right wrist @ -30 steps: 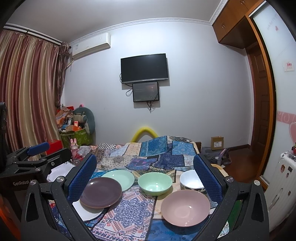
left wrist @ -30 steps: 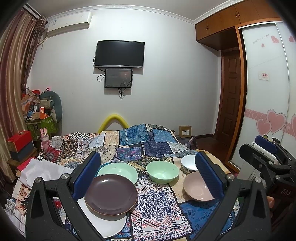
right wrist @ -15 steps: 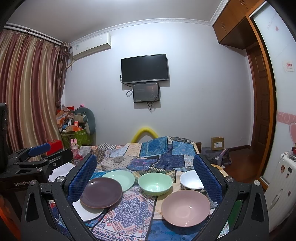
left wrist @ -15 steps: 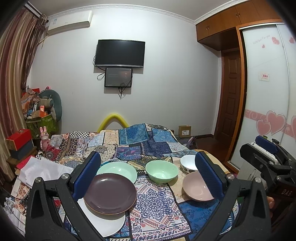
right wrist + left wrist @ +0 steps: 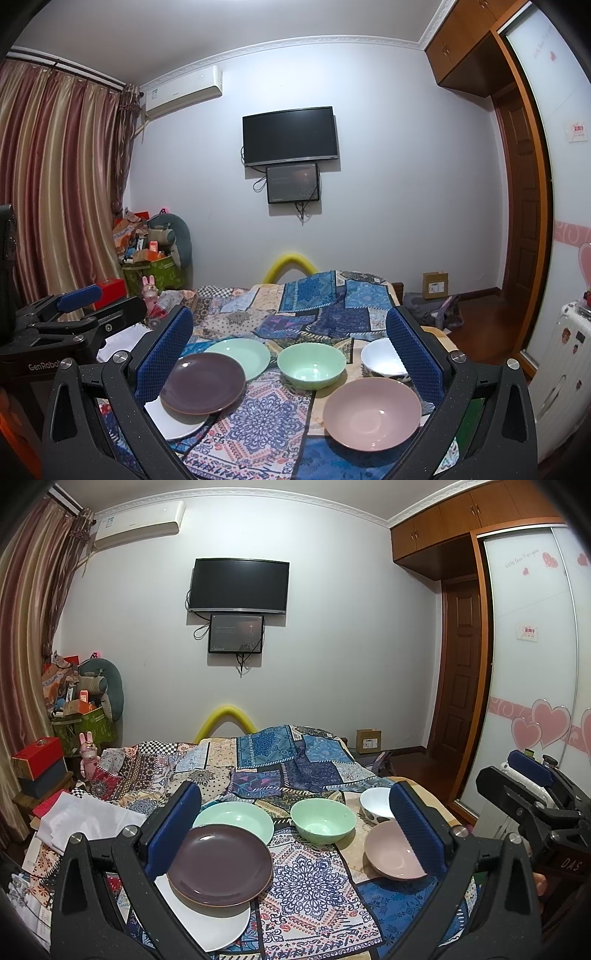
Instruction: Organize plates and bowls
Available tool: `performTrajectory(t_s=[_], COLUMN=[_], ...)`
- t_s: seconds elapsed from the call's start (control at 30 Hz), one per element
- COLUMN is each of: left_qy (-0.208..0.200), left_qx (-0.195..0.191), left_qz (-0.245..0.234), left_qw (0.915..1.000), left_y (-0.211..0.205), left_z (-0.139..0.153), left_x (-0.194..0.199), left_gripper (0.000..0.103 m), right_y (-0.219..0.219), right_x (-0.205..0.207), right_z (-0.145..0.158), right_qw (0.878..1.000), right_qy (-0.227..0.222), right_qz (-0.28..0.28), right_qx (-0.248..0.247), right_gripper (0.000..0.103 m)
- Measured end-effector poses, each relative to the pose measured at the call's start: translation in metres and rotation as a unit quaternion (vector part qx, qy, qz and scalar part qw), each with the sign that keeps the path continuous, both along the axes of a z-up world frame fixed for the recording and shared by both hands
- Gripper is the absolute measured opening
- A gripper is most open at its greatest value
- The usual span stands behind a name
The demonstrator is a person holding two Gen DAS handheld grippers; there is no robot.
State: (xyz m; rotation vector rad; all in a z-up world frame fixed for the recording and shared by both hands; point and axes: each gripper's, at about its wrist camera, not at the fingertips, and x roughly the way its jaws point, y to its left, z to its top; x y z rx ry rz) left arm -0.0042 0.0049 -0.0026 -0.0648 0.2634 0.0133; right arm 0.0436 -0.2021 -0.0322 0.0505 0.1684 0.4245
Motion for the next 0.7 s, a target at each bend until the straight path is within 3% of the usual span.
performTrajectory(t_s=[0.4,0.7], left_qy=[0.008,0.054], left_qx=[0.0,-0.012], left_qz=[-0.004,0.014], left_qw=[1.0,0.9984], left_y=[0.007,0.043], left_z=[-0.006,-0.027], left_x=[0.006,0.021], left_gripper=[0.103,0.103], right_y=[0.006,0.03], right_x=[0.007,0.022], right_z=[-0.006,-0.021], right_qw=[1.0,0.999], right_qy=[0.012,0.043], right_qz=[0.002,0.023], right_qx=[-0.002,-0.021], right_gripper=[0.103,0.103])
